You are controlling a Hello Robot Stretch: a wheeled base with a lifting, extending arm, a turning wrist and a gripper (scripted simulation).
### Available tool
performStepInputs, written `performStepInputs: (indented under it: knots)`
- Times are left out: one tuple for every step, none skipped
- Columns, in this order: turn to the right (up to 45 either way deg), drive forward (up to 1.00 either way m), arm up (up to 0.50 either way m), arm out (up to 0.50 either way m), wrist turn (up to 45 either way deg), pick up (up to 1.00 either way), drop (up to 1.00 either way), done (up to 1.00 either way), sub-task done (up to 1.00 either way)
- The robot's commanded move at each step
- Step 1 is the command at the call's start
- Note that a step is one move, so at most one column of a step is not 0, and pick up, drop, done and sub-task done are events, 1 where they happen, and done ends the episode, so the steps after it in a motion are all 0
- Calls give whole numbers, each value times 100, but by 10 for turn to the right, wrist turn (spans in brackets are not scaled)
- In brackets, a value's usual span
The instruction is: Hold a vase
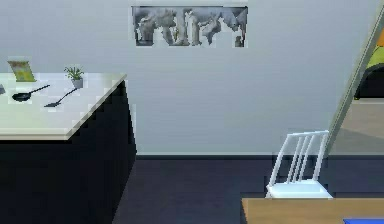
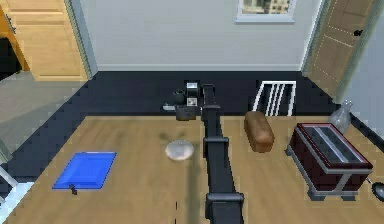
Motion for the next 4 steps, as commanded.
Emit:
performStepInputs:
  knots:
    - [0, 0, -30, 0, 0, 0, 0, 0, 0]
    - [0, 0, 0, 0, 0, 100, 0, 0, 0]
    - [0, 0, 10, 0, 0, 0, 0, 0, 0]
    - [0, 0, 0, 0, 0, 0, 0, 100, 0]
